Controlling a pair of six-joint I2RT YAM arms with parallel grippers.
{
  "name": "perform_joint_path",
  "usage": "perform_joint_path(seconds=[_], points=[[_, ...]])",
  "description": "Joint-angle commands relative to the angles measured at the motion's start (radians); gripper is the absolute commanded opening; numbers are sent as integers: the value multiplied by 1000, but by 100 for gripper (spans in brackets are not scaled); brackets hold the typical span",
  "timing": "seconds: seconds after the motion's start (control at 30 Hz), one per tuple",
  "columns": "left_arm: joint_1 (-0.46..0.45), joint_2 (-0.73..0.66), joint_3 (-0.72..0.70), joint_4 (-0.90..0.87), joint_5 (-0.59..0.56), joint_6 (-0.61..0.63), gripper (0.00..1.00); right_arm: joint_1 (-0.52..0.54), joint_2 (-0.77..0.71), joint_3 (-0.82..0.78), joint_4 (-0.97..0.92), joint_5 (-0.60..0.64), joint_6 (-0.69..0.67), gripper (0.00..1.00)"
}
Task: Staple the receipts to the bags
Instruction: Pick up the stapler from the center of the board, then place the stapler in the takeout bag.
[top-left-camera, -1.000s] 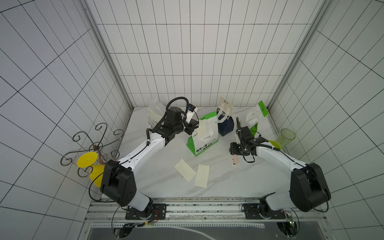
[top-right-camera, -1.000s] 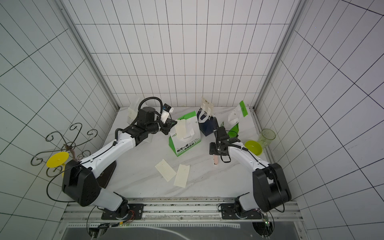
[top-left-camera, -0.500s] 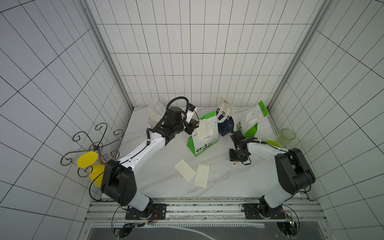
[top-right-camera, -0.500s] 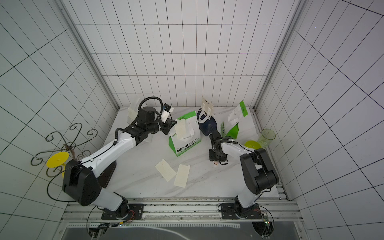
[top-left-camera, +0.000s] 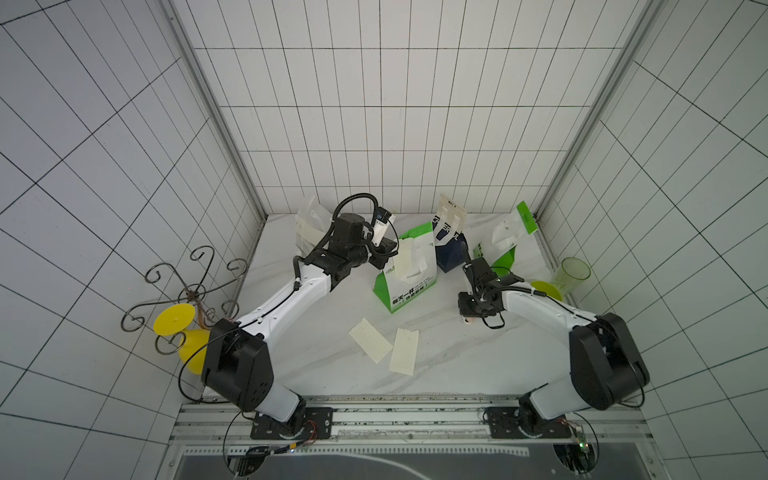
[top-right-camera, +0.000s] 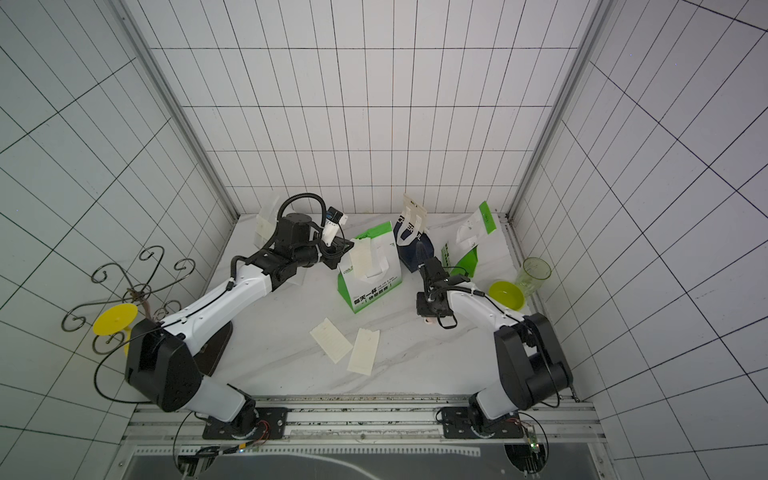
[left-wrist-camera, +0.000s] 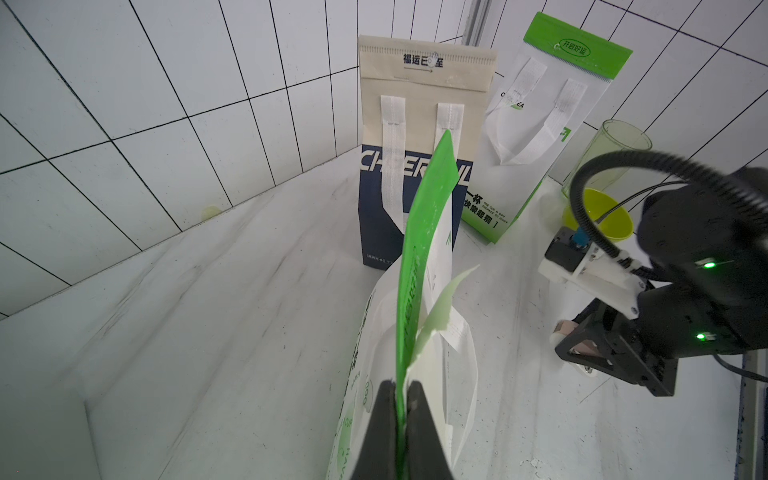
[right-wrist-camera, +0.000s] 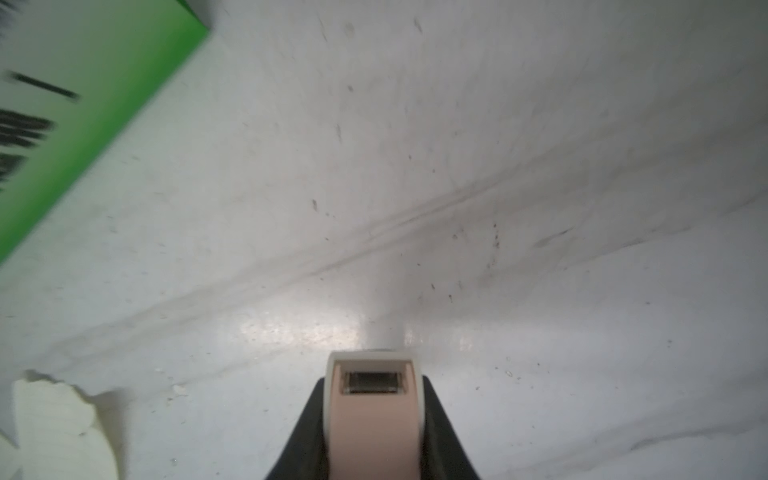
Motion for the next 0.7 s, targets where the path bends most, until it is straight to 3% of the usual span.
perform_joint_path(seconds=[0.0,0.13,0.33,0.53,0.67], points=[[-12,-4,9,-44,-9,14,0,49,-120,129,93,18,-17,1],[-12,4,12,-47,-8,5,0,148,-217,193,291,36,-78,0],[-12,6,16,-46,7,-14,0,223,-264,123,825,-59,-106,0],[-11,19,32,-76,18,-33,0,233,-171,17,1297,-110,-76,0],[-1,25,49,-98,41,-60,0,255,-82,10,1425,-95,-78,0]])
